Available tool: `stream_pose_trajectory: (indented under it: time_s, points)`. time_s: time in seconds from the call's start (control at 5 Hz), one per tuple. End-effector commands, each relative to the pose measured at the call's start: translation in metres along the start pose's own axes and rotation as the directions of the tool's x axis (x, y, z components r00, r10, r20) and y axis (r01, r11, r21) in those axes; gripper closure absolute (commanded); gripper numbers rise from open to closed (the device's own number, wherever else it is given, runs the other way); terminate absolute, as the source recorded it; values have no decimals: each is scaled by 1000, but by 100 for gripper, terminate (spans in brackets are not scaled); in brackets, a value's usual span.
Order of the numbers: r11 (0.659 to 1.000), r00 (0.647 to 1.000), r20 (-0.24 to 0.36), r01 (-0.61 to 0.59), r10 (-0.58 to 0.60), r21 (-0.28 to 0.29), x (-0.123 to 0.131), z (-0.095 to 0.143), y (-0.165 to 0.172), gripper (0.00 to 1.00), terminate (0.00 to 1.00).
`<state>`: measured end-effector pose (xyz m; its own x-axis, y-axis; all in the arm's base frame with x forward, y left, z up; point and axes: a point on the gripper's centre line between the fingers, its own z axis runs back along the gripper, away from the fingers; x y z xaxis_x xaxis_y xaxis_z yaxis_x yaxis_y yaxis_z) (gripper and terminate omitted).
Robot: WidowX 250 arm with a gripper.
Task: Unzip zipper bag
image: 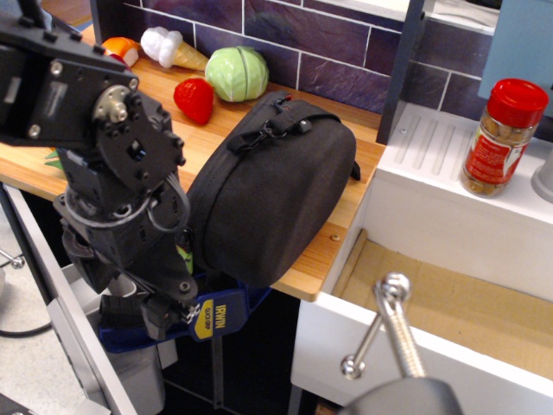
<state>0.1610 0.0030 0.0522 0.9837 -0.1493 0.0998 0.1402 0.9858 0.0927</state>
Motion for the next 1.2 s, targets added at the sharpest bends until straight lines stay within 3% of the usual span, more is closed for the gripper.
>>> stream_pose_trajectory:
  time_s: [0.0,1.0]
  points:
    - [1000,1000,0,0,0,0,0,0,0,0,0]
    - [998,974,218,-59,62,-18,36,-23,-7,0,0]
